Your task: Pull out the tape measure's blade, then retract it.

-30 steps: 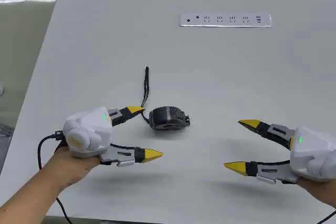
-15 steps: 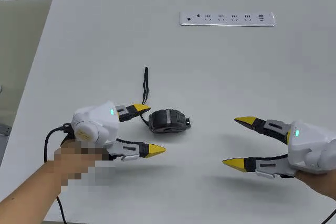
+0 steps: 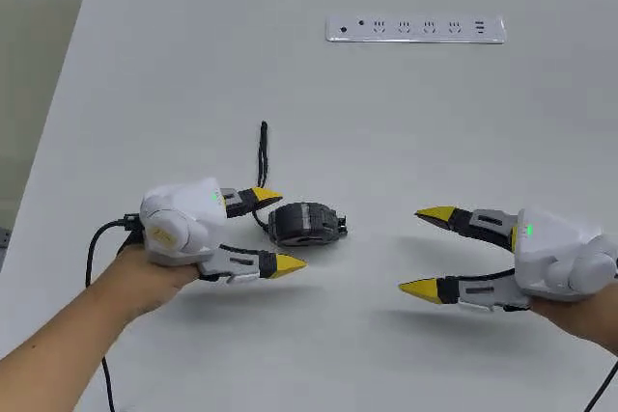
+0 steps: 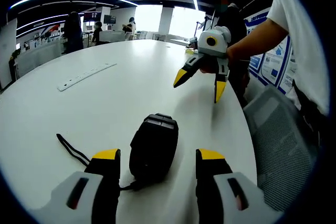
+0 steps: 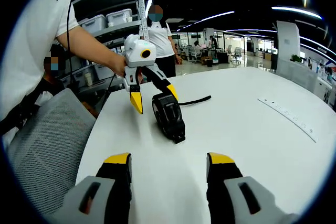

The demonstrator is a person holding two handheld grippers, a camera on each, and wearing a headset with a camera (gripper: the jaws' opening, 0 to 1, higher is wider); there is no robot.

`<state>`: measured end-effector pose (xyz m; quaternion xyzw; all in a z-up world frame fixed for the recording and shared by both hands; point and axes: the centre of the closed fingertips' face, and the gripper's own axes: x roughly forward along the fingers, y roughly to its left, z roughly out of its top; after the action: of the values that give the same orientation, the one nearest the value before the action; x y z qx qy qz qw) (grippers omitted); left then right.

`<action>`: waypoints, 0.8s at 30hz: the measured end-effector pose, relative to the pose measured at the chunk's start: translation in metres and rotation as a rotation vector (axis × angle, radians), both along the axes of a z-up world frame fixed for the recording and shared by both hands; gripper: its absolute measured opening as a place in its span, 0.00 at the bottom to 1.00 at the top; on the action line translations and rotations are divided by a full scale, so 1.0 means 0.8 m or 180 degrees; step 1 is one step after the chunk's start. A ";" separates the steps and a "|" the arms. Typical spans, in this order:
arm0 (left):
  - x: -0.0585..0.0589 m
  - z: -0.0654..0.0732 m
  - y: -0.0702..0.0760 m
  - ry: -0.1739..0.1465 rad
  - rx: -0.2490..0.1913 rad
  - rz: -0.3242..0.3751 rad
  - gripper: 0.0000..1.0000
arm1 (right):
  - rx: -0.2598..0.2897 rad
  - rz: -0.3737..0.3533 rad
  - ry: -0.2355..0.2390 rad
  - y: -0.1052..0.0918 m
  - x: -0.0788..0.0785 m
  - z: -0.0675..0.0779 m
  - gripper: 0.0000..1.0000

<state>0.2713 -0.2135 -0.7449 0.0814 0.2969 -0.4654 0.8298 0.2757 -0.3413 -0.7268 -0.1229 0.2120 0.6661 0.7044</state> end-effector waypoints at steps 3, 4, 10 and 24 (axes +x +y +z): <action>0.001 -0.004 -0.001 0.0024 -0.0007 -0.0014 0.54 | 0.0004 0.0021 0.0012 0.003 0.003 -0.003 0.57; 0.002 -0.005 -0.001 0.0024 0.0009 -0.0024 0.54 | 0.0003 0.0025 0.0016 0.004 0.005 -0.004 0.57; 0.007 -0.012 -0.001 0.0054 0.0004 -0.0020 0.47 | 0.0005 0.0052 0.0036 0.012 0.010 -0.008 0.56; 0.012 -0.019 -0.005 0.0018 0.0007 -0.0117 0.33 | 0.0020 0.0042 0.0078 0.016 0.018 -0.015 0.54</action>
<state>0.2807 -0.2171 -0.7598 0.0864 0.2982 -0.4805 0.8202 0.2903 -0.3286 -0.7388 -0.1139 0.2176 0.6729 0.6977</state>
